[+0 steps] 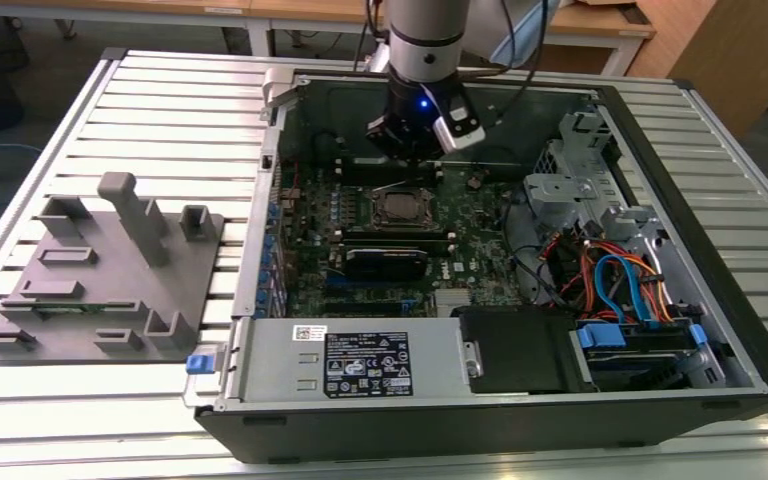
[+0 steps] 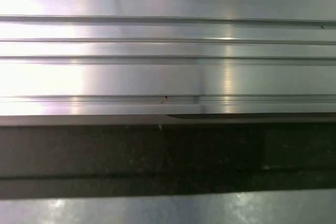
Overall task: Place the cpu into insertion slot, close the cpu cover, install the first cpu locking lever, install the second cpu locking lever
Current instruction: 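Install the first cpu locking lever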
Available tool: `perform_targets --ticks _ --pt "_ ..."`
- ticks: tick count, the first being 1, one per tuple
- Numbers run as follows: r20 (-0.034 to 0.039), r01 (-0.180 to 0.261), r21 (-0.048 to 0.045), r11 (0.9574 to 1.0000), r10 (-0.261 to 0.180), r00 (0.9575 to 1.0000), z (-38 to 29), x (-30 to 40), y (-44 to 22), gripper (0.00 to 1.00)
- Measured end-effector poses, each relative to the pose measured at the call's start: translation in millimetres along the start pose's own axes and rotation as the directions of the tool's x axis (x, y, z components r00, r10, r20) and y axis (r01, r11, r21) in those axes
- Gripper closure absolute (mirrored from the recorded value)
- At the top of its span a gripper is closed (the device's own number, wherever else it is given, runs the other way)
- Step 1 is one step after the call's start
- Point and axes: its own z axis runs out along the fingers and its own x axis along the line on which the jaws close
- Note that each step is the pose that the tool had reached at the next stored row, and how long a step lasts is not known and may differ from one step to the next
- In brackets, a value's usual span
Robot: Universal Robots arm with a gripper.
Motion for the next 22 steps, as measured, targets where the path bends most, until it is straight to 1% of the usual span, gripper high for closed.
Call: perform_targets --ticks 6,14,17,22 --pt "0.0 0.0 0.0 1.0 0.0 1.0 6.9 -1.5 -0.4 0.89" --pt "0.0 0.0 0.0007 1.0 0.0 1.0 12.5 -3.0 -0.7 0.89" --pt "0.0 0.0 0.0008 1.0 0.0 1.0 14.2 -3.1 -0.8 0.89" --pt "0.0 0.0 0.0009 1.0 0.0 1.0 14.5 -3.2 -0.8 0.89"
